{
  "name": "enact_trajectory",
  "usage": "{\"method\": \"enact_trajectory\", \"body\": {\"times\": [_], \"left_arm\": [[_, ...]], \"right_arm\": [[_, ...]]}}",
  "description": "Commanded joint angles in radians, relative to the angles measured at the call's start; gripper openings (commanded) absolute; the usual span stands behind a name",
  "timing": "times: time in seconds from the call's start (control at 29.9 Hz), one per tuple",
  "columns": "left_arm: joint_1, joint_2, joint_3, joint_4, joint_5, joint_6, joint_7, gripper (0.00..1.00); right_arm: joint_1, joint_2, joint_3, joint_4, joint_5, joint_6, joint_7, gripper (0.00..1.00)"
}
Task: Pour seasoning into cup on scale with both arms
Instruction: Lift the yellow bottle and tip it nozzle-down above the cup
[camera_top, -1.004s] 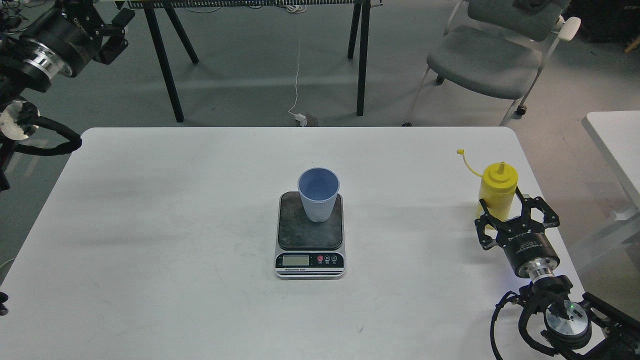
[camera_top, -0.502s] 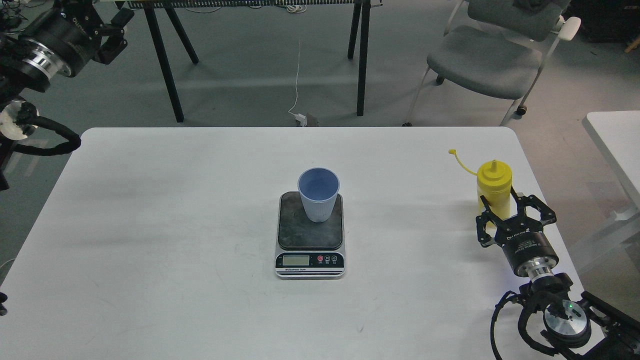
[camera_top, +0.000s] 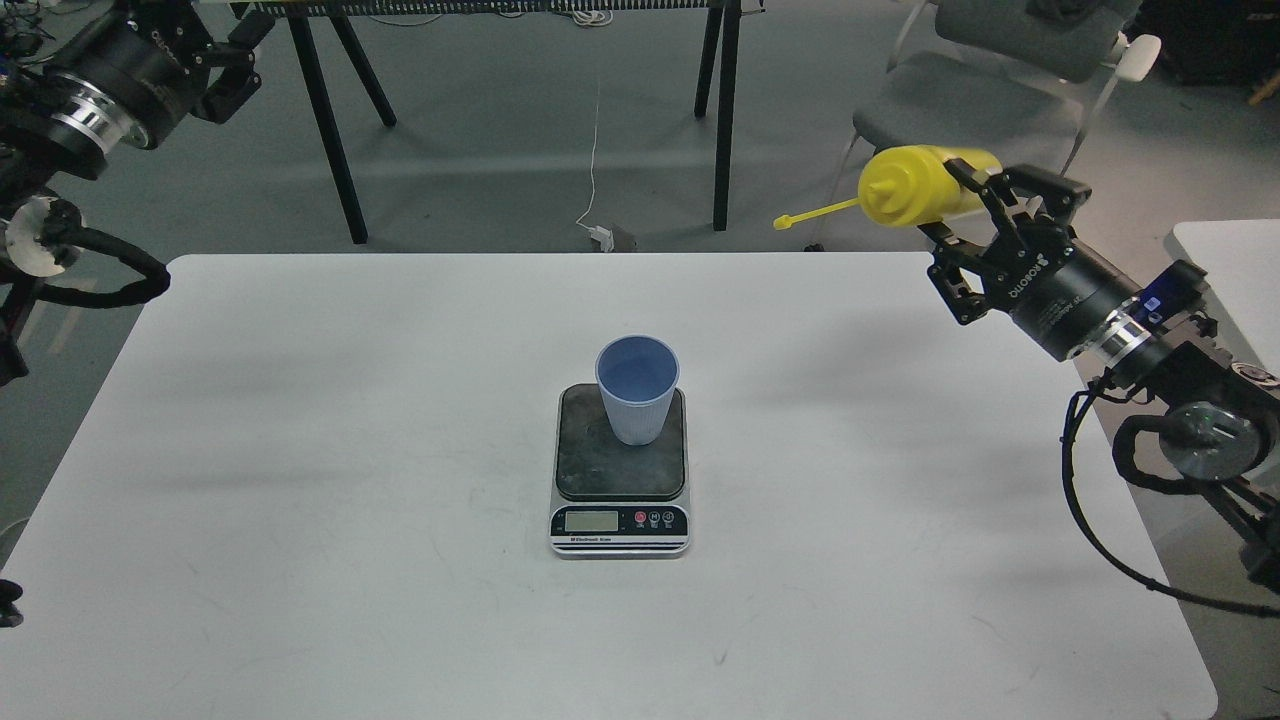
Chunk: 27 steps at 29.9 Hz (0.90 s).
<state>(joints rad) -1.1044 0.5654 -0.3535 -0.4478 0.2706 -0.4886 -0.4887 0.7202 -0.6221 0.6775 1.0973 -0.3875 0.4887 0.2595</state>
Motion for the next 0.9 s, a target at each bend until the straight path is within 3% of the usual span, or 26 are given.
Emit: {"method": "enact_trajectory", "body": {"times": [0.0, 0.2, 0.6, 0.87], "left_arm": [[0.000, -0.001, -0.002, 0.000, -0.004, 0.000, 0.000, 0.95], [0.001, -0.001, -0.007, 0.000, -0.005, 0.000, 0.000, 0.95], [0.003, -0.025, -0.007, 0.000, -0.007, 0.000, 0.000, 0.95], [0.005, -0.041, -0.007, 0.000, -0.005, 0.000, 0.000, 0.95]], "right_arm": [[0.184, -0.001, -0.143, -0.007, -0.121, -0.039, -0.028, 0.46], [0.389, 0.042, -0.328, -0.022, -0.419, -0.225, -0.029, 0.46], [0.455, 0.128, -0.363, 0.001, -0.896, -0.311, -0.029, 0.46], [0.507, 0.189, -0.449, 0.016, -0.979, -0.406, -0.029, 0.46]]}}
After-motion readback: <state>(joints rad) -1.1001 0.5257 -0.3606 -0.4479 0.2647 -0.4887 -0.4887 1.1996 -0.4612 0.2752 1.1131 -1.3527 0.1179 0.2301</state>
